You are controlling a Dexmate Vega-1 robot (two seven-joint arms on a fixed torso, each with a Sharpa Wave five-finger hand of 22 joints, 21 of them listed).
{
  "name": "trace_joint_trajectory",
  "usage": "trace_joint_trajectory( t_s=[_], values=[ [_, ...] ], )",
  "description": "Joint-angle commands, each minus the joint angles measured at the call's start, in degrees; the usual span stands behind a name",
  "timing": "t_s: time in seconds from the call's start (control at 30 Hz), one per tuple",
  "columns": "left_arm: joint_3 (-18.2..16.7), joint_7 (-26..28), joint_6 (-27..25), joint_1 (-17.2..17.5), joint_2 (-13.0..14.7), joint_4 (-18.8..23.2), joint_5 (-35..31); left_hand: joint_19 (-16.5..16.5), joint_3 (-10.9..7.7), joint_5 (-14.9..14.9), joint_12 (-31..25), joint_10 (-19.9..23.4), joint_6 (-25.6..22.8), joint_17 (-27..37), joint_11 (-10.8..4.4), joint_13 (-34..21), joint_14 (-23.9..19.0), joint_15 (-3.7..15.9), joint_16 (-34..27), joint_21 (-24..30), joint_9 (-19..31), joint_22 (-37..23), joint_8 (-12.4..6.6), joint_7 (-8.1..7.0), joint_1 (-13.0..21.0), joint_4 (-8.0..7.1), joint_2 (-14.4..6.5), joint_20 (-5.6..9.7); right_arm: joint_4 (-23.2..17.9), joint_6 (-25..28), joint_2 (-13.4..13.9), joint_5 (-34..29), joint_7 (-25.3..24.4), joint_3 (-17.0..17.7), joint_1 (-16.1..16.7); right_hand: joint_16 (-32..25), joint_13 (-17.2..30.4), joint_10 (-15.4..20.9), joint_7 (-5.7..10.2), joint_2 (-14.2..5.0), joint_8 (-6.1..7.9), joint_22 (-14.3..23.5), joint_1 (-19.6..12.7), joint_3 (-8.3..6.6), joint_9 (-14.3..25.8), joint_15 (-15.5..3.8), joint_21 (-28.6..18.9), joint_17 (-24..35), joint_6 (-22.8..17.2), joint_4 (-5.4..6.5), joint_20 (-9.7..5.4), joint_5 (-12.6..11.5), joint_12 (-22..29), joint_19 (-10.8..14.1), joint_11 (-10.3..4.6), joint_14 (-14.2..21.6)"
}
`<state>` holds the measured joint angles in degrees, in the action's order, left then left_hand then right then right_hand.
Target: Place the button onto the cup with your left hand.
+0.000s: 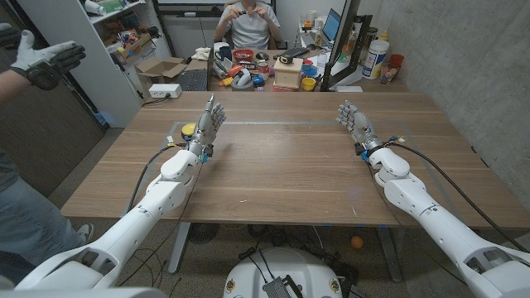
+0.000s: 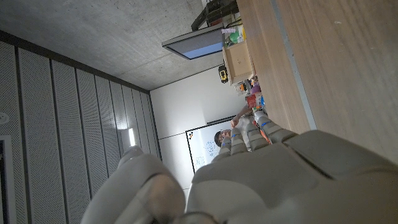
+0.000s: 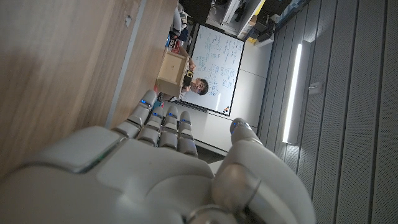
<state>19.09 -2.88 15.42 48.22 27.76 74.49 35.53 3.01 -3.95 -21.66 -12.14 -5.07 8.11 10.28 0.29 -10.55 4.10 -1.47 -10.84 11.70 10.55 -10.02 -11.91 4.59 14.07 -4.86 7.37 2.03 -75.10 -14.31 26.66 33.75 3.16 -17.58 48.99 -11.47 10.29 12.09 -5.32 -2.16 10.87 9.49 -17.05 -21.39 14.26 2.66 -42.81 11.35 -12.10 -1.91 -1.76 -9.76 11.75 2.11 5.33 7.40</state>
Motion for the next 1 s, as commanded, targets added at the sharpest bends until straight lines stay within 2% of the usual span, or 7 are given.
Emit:
trace_joint_trajectory(
  t_s=[0.03, 0.43, 0.63, 1.0],
  values=[
    [-4.8, -2.8, -2.5, 1.0, -3.6, -0.2, -4.2, 0.4, 0.11, -0.4, -0.2, -0.5, 0.5, 0.2, -0.08, -0.1, 0.6, -0.01, -0.4, 0.3, 0.2, -0.1, -0.23, 0.03, 0.7, -0.36, -0.3, 0.22, -0.9, 4.1, -6.7, -7.9, 4.6, 8.4, 1.8, -0.3, 0.1, 0.5, 0.21, 0.04, 0.32, 0.2, -0.4, -0.35, 0.2, -0.12, -0.2, 0.0, -0.5, -0.09, -0.62, -0.2, 0.3, 0.2, -0.09, 0.3],
    [-7.8, -4.1, -5.0, 1.5, -5.7, 0.3, -7.6, -0.1, 0.09, -0.7, -0.4, 0.6, 0.0, 0.2, 0.32, -0.1, -0.1, -0.19, -0.5, 0.3, 0.2, -0.1, -0.27, -0.05, 1.4, -0.19, -0.8, 0.01, -2.7, 6.5, -11.5, -13.8, 6.9, 14.0, 3.0, -0.3, 0.1, 0.6, 0.37, -0.13, 0.36, 0.2, -0.3, -0.16, -0.2, -0.17, 0.2, 0.0, -0.7, -0.16, -0.51, -0.2, 0.3, 0.3, -0.12, 0.4],
    [-8.6, -4.3, -5.6, 2.0, -5.8, 0.9, -9.1, -0.1, -0.03, -0.8, -0.5, 1.0, -0.2, 0.2, 0.48, -0.1, -0.4, -0.45, -0.5, 0.3, 0.2, -0.1, -0.27, -0.08, 1.8, -0.05, -1.1, -0.15, -3.6, 7.7, -12.7, -15.4, 7.6, 15.5, 3.7, -0.4, 0.1, 0.8, 0.4, -0.19, 0.42, 0.2, -0.2, -0.06, -0.4, -0.24, 0.4, 0.0, -0.9, -0.22, -0.42, -0.2, 0.4, 0.3, -0.12, 0.5],
    [-10.0, -4.0, -7.6, 3.3, -4.6, 5.2, -10.5, -0.5, -0.31, -1.0, -0.5, 1.5, -0.3, 0.2, 0.44, -0.1, -0.7, -0.57, -0.5, 0.2, 0.2, -0.1, -0.24, -0.28, 3.2, 0.58, -1.5, -0.47, -5.3, 8.8, -13.8, -16.9, 8.3, 17.4, 5.3, -0.4, 0.1, 0.9, 0.51, -0.21, 0.46, 0.2, -0.2, 0.14, -0.7, -0.25, 0.7, -0.1, -1.2, -0.35, -0.4, -0.2, 0.4, 0.5, -0.16, 0.6]
  ],
)
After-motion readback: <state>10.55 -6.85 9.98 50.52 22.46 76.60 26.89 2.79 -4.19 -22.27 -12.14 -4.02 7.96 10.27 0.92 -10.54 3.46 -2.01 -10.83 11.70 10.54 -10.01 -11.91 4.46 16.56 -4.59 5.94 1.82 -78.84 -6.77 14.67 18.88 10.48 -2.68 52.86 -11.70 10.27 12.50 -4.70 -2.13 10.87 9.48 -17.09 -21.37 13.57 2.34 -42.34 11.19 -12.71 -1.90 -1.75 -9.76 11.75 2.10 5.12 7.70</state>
